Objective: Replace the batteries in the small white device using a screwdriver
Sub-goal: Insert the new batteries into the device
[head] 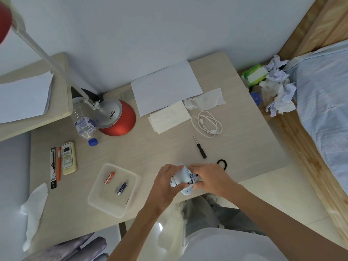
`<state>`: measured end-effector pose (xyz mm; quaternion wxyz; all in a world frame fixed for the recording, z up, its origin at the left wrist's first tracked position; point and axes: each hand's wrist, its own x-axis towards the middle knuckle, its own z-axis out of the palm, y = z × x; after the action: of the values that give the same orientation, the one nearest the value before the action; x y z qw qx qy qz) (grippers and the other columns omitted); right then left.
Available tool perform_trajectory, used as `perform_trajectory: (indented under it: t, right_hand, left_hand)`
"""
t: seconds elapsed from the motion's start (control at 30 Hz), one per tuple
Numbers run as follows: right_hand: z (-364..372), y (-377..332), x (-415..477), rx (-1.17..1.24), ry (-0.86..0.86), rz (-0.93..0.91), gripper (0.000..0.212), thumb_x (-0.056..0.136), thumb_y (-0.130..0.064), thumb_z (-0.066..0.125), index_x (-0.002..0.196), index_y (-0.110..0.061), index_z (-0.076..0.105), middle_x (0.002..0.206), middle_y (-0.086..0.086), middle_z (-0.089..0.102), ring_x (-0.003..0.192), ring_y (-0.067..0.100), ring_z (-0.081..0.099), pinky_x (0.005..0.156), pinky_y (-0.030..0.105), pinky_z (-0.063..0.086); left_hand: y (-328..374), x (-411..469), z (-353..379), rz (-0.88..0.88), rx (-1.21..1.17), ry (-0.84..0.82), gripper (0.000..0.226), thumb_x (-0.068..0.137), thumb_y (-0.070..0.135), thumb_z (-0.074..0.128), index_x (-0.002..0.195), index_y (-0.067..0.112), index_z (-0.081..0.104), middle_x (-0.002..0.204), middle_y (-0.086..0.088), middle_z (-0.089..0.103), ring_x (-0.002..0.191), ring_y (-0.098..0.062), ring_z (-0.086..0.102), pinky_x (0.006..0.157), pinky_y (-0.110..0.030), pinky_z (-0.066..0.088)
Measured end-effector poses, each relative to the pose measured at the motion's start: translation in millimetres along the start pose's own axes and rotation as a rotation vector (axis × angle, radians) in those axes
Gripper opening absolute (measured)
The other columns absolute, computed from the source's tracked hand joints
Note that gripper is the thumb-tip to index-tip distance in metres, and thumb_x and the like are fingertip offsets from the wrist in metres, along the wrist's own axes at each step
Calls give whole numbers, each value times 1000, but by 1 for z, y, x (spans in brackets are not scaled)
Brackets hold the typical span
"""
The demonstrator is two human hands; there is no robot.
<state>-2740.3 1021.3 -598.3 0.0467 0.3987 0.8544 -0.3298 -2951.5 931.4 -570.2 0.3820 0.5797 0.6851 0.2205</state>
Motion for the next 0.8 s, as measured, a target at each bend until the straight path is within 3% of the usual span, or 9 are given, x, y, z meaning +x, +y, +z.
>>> perform_trajectory:
  t: [0.17,0.3,0.4,0.57,0.63,0.8]
  right_hand:
    - [-3,-1,-1,5,20,-25,38,85,-52,71,118,-33,62,98,-13,69,77,7,59,64,17,34]
    - [-2,-2,-1,29,10,-22,46,84,-55,71,124,-33,63,105,-13,71,85,9,65,77,25,54]
    - [-4,-4,1,43,7,-38,45,83,-53,71,123,-34,63,104,-14,70,85,8,64,77,27,53]
    - [-1,-4,0,56,19,-45,42,81,-52,70,119,-35,62,100,-15,68,82,8,62,76,30,55]
    - [0,-3,0,60,24,-41,43,81,-54,68,119,-34,62,100,-14,68,83,10,63,77,33,57]
    - [1,-2,-3,81,43,-38,45,82,-52,73,122,-33,63,104,-13,71,85,10,65,80,31,58]
  left_hand:
    - [-6,-1,4,-24,72,17,59,77,44,87,129,23,67,120,6,59,106,-12,55,89,-22,51]
    - [-11,1,1,-52,57,8,58,74,41,91,125,24,70,108,6,56,97,-13,55,82,-16,46]
    - [-13,1,-3,-66,34,1,61,72,41,94,126,23,73,101,8,52,92,-11,55,77,-6,40]
    - [-18,0,-4,-66,9,3,66,68,40,98,128,22,74,97,15,48,90,-9,56,77,-5,42]
    - [-20,0,-4,-54,8,4,68,67,40,98,128,24,74,99,17,48,91,-9,58,79,-8,46]
    - [-25,3,0,-49,-59,13,70,63,47,99,124,34,69,116,11,59,106,-15,65,86,-32,63]
